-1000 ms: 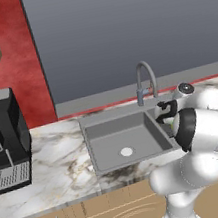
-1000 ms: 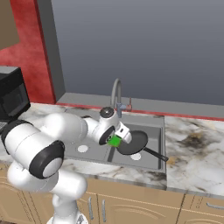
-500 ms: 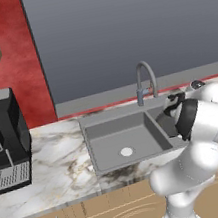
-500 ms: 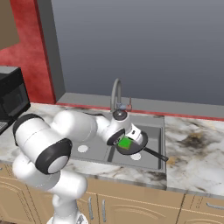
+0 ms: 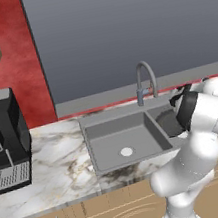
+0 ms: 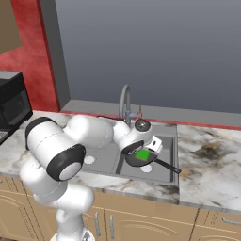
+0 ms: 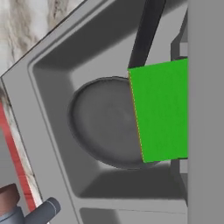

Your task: Pick the pan and sponge and place them into the sink. Then turn on the water.

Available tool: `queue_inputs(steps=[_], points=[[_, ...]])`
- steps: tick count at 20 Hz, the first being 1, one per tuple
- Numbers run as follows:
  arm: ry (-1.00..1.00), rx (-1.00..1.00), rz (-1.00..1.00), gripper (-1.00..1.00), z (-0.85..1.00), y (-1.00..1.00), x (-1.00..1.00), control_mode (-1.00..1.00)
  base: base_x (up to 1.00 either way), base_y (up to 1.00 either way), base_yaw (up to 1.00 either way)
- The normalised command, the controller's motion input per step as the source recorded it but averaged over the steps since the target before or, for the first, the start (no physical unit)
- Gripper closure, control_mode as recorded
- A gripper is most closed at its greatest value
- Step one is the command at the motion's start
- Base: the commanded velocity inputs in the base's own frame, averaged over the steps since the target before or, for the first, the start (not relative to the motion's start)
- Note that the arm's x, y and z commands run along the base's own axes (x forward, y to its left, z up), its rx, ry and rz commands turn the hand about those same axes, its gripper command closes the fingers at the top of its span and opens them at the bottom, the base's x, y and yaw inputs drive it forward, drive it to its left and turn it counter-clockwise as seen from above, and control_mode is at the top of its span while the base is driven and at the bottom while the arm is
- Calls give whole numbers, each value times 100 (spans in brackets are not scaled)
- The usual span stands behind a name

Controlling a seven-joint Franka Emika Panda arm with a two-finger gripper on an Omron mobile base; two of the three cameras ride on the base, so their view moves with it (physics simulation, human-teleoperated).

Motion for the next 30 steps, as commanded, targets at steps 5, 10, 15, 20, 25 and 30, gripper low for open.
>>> queue_inputs(steps=[5, 10, 15, 20, 25, 30], points=[[0, 3, 6, 100, -4, -20, 26, -100, 0, 0, 0], [0, 2, 7, 100, -15, -11, 28, -100, 0, 0, 0], [0, 0, 8, 100, -28, -5, 16, -100, 0, 0, 0], [0, 0, 7, 100, -38, 0, 4, -100, 0, 0, 0], [0, 0, 4, 100, -19, 0, 15, -100, 0, 0, 0], [0, 0, 2, 100, -1, 0, 20, -100, 0, 0, 0]])
